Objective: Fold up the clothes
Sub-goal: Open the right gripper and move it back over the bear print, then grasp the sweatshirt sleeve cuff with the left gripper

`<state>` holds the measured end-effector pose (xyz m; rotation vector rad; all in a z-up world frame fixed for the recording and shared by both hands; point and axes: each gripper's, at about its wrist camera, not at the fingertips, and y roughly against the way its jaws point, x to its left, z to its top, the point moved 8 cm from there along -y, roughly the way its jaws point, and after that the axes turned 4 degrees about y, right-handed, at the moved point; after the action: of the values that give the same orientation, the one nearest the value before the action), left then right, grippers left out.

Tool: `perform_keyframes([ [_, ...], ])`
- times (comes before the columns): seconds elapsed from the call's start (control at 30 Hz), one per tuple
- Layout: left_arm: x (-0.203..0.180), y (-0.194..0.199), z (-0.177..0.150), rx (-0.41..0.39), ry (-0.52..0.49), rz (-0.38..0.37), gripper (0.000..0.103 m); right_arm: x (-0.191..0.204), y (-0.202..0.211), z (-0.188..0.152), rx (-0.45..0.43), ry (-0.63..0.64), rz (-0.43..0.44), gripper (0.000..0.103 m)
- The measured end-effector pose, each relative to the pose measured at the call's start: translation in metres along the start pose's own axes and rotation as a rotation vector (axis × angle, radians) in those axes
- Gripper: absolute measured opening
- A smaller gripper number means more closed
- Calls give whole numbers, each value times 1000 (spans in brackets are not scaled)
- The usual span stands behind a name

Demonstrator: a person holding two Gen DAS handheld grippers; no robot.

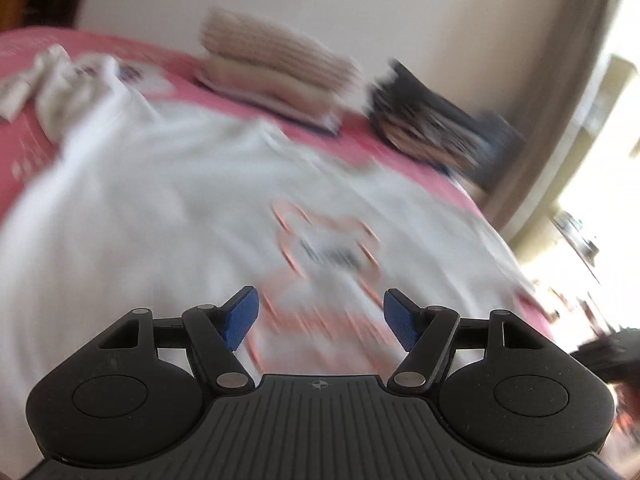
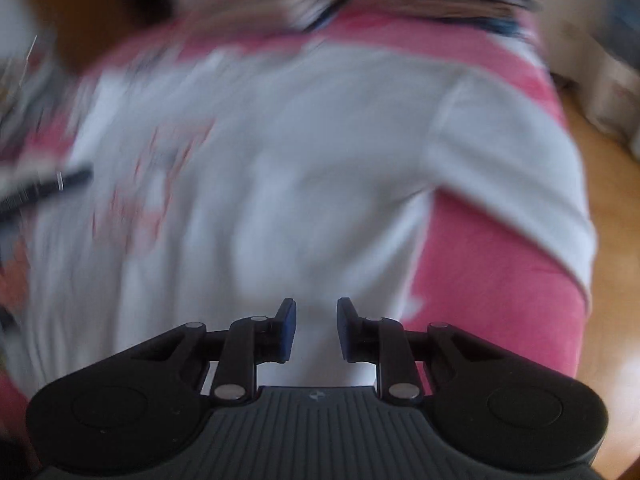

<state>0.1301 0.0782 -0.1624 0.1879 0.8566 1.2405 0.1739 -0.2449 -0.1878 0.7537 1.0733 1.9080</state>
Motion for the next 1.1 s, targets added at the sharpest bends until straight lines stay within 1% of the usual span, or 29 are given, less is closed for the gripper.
perform_keyframes([
  [0.07,-9,14,-25,50,-25,-44,69,5,3,-31,35,65,-27,23],
  [0.1,-13,21,-36,68,-39,-57,69,2,12,-44,39,48,-31,23],
  [0.13,-17,28,-47,83,-52,-74,69,-3,22,-58,53,15,-37,26],
  [0.27,-37,42,-76,144,-108,-143,69,-22,47,-103,149,-97,-98,26],
  [0.3,-43,42,-82,157,-139,-145,69,-20,51,-101,135,-102,-103,26],
  [0.4,-61,38,-99,184,-247,-139,69,-6,61,-76,21,-102,-62,26],
  [0.43,-66,36,-106,200,-272,-137,69,1,64,-68,-16,-93,-38,26],
  [0.5,-70,37,-118,222,-303,-133,69,21,55,-53,-46,-38,27,26],
  [0.53,-69,39,-125,231,-306,-125,69,30,46,-51,-28,-8,56,26],
  [0.6,-65,45,-138,248,-311,-110,69,45,21,-58,63,50,107,26],
  [0.63,-64,47,-144,257,-314,-102,69,49,14,-62,95,84,123,26],
  [0.7,-61,58,-155,270,-328,-93,69,48,10,-72,124,141,143,26],
  [0.77,-59,72,-162,281,-344,-85,69,39,18,-81,177,86,192,26],
  [0.8,-58,78,-161,287,-343,-79,69,34,21,-85,211,53,216,26],
  [0.83,-56,83,-154,288,-335,-73,69,31,26,-90,238,39,214,27],
  [0.9,-48,92,-131,262,-294,-60,69,28,39,-95,260,53,144,27],
  [0.93,-43,98,-117,242,-272,-54,69,27,45,-87,234,46,114,27],
  [0.97,-36,103,-97,203,-246,-38,69,30,51,-73,185,18,111,27],
  [1.0,-26,105,-70,154,-218,-5,69,34,55,-56,128,-22,120,28],
  [1.03,-15,107,-44,105,-191,28,69,38,59,-39,73,-61,133,32],
  [1.1,9,111,8,11,-128,100,70,53,56,0,-49,-130,188,40],
])
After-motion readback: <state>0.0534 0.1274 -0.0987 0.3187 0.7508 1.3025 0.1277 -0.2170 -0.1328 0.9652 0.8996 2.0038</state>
